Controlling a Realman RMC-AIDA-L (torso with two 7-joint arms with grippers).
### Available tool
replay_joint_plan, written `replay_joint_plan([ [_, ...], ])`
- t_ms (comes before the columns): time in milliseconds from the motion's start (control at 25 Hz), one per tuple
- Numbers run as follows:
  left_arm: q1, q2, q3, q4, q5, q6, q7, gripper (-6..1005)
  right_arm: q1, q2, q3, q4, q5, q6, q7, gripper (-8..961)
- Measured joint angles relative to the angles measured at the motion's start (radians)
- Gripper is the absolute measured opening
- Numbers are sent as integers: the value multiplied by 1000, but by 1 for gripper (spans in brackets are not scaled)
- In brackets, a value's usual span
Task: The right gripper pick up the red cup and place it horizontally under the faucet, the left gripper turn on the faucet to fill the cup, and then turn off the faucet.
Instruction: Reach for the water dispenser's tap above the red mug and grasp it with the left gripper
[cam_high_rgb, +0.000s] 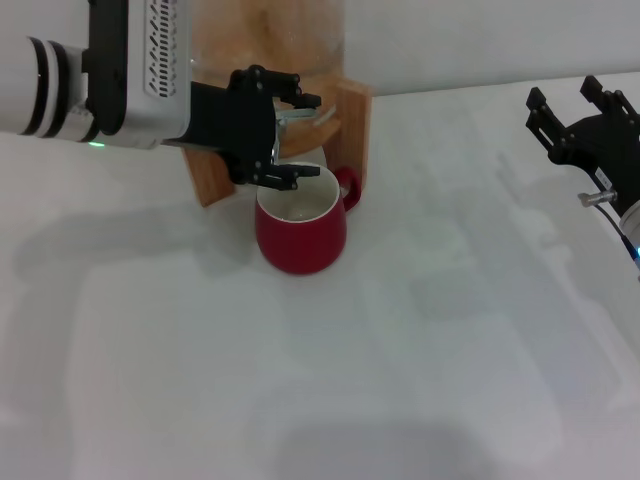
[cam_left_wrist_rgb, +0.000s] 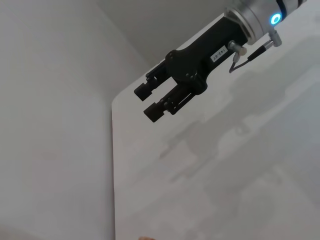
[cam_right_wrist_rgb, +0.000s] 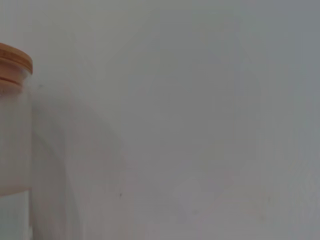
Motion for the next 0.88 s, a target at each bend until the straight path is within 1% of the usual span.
replay_joint_plan([
  [880, 23, 2, 5, 61, 4, 61, -32, 740, 3, 0, 8, -1, 3, 0, 0, 705],
])
